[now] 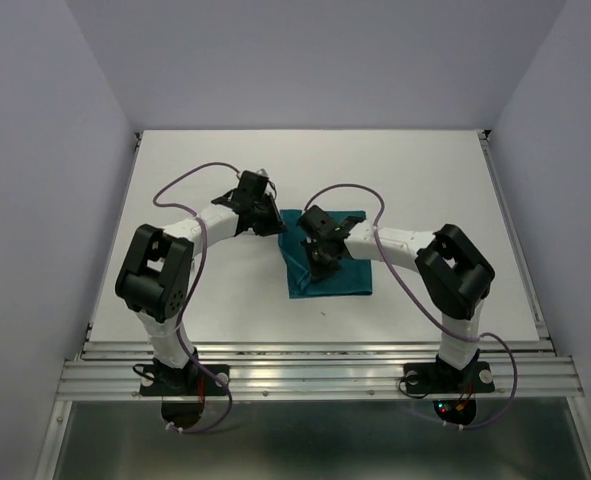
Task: Fold the napkin into a case and place the utensils inside
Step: Fold the rectangle-folded napkin at the center of the board, then smooth out the square-folded napkin at the center of the board.
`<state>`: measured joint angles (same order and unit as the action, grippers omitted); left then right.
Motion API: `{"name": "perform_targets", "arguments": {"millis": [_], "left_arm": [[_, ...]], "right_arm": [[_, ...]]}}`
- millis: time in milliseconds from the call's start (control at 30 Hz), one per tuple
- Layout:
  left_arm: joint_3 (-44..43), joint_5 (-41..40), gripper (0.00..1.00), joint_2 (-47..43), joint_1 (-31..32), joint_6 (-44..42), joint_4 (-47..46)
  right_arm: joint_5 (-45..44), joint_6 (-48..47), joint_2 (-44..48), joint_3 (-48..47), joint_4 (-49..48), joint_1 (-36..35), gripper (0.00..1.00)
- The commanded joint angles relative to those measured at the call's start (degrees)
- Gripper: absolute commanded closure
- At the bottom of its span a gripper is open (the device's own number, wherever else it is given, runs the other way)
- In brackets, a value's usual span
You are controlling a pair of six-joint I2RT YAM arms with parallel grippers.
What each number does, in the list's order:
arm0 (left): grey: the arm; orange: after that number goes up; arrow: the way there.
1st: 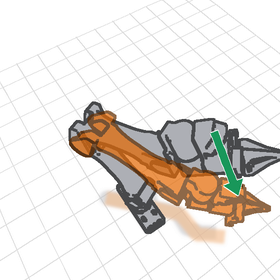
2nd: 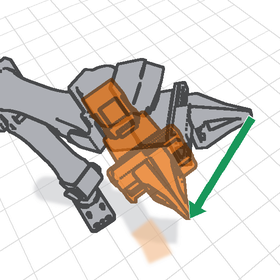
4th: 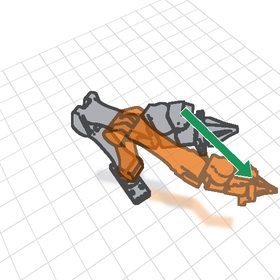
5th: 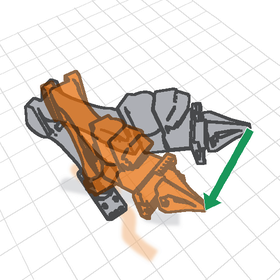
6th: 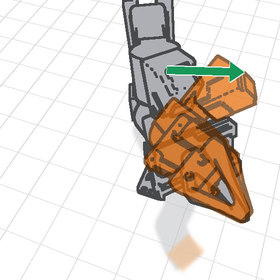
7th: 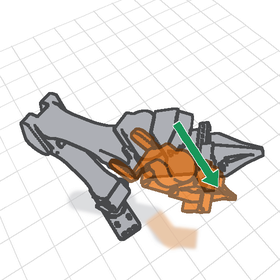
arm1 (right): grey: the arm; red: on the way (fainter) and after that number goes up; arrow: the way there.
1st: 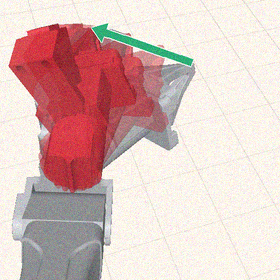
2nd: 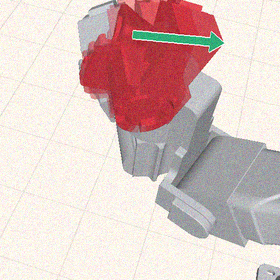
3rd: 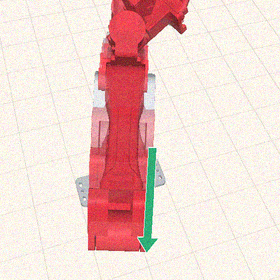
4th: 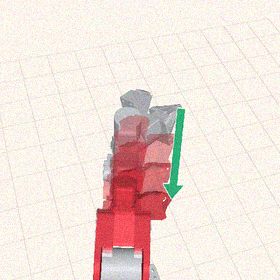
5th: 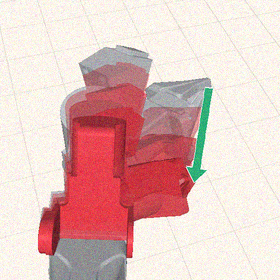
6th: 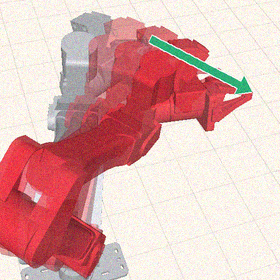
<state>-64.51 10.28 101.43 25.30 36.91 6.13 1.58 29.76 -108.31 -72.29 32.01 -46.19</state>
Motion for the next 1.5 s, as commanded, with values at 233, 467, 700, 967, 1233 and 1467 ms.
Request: {"name": "perform_targets", "arguments": {"millis": [233,467,700,967,1233,1467], "left_arm": [[0.79,-4.57,0.77,-12.04,-3.06,-0.43,3.98],[4.12,-5.36,0.77,-13.45,-3.59,0.89,3.19],[4.92,-6.06,0.77,-9.67,-1.75,0.01,2.57],[-6.22,-5.36,0.78,1.81,0.63,-0.87,1.77],[-18.08,-4.57,0.79,11.24,0.54,-1.75,2.74],[-23.82,-5.98,0.79,18.36,0.19,-3.33,6.44]], "right_arm": [[1.32,-4.71,-0.59,-4.26,-4.32,-6.28,0.9],[4.04,-4.62,5.82,0.12,-14.07,-8.12,0.91],[-8.27,-0.32,17.51,10.93,-16.28,-2.95,0.87],[-2.03,3.64,20.43,12.63,-15.31,16.65,0.87],[4.47,2.59,6.56,1.83,-15.31,29.13,0.88],[6.76,2.15,-3.2,-5.57,-15.4,32.65,0.88]]}}
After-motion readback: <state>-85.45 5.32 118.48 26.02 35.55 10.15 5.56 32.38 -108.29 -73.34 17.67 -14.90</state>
